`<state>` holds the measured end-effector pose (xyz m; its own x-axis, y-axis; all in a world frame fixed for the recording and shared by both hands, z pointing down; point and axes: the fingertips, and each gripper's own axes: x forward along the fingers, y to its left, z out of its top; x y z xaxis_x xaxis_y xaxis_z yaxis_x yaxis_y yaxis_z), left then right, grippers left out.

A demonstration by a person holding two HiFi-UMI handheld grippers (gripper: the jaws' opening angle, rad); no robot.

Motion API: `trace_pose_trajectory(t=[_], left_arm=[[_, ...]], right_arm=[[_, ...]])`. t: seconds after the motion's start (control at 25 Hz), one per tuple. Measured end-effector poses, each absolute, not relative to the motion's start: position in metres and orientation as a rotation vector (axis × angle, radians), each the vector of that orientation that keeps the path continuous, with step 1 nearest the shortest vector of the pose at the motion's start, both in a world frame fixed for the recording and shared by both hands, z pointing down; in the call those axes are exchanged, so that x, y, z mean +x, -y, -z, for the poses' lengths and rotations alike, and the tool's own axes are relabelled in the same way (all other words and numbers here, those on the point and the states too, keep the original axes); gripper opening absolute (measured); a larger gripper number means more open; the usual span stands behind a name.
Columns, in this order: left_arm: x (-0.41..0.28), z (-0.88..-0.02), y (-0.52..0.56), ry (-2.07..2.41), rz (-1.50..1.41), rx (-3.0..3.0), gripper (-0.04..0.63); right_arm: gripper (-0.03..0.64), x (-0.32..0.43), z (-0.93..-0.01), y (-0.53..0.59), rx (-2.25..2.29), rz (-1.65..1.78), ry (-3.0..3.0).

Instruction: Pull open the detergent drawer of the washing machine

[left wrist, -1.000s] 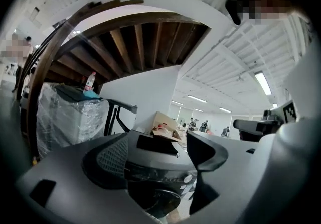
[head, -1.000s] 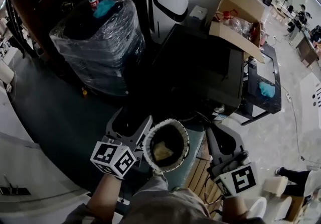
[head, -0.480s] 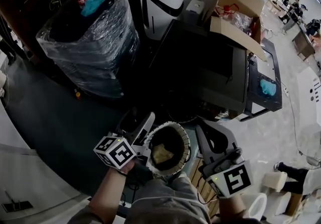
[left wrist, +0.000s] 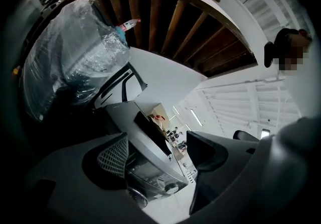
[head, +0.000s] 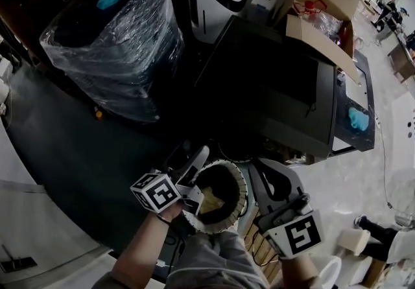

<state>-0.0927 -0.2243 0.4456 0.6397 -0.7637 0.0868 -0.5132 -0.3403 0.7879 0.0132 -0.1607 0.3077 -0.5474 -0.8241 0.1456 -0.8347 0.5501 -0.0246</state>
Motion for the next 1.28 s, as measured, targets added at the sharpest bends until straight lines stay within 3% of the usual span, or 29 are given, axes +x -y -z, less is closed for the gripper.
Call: trace_pose_trajectory(t=[0.72, 1.28], left_arm=[[-0.06, -0.575, 0.286, 0.862, 0.592, 1.713, 0.368], [-0.055, -0.598, 0.317, 0.729, 0.857, 1.571, 0.397]], right_arm=[[0.031, 0.018, -0.409, 0.2, 1.349, -0.233, 2.637], [0.032, 0.024, -0.452, 0.207, 1.339, -0.291, 2.595]])
